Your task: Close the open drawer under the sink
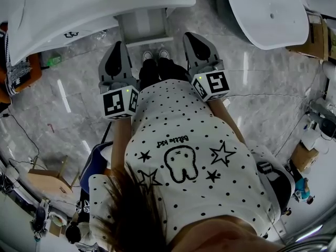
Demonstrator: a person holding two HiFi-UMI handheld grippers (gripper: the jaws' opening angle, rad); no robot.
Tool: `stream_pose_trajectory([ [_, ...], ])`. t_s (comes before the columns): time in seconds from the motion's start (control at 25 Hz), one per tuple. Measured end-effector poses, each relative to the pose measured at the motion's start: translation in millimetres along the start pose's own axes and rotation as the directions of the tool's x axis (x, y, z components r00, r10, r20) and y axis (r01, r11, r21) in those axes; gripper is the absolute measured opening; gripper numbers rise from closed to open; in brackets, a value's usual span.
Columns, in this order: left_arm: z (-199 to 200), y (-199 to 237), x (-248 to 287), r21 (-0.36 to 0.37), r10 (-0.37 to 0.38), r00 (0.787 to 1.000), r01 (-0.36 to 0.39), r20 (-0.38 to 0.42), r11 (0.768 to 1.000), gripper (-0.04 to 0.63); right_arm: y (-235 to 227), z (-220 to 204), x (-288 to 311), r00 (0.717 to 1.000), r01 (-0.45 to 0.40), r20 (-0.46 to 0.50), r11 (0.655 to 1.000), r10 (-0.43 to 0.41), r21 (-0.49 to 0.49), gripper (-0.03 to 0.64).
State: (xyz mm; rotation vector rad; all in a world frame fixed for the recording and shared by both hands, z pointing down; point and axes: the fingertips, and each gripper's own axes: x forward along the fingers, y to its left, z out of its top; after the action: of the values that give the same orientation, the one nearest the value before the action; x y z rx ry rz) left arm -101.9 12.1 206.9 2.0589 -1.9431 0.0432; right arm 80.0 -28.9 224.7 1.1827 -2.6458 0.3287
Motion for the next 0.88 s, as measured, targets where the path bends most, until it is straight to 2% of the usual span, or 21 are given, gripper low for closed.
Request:
stream_pose_trajectory([
  [0.24,-1.9,-5.5,-1.4,-0.003,-0.011,1.0,0.011,-0.009,1.0,0.005,-1.9,1.1,-4.4,1.0,0.003,-0.007,1.0,-0.003,-0.004,0.014],
  [0.4,-17.4,-5.9,0.3,0.01,-0.022,0.997,0.023,-0.067,1.0,0.006,0.1,-1.8,-4.4,1.0,-0.003,-0.014,1.0,0.003,-0.002,0.014],
  [0.64,-58.8,3.5,8.3,0.033,-0.021,0.987,0.027,-0.161,0.999,0.006,4.0,-9.0,4.4,0.999,-0.023,-0.034,1.0,0.023,-0.009,0.014],
  [0.88,-121.1,10.7,20.0,0.021,-0.042,0.963,0.05,-0.267,0.999,0.006,3.1,-25.4,17.6,0.998,-0.031,-0.06,0.999,0.03,-0.022,0.014],
])
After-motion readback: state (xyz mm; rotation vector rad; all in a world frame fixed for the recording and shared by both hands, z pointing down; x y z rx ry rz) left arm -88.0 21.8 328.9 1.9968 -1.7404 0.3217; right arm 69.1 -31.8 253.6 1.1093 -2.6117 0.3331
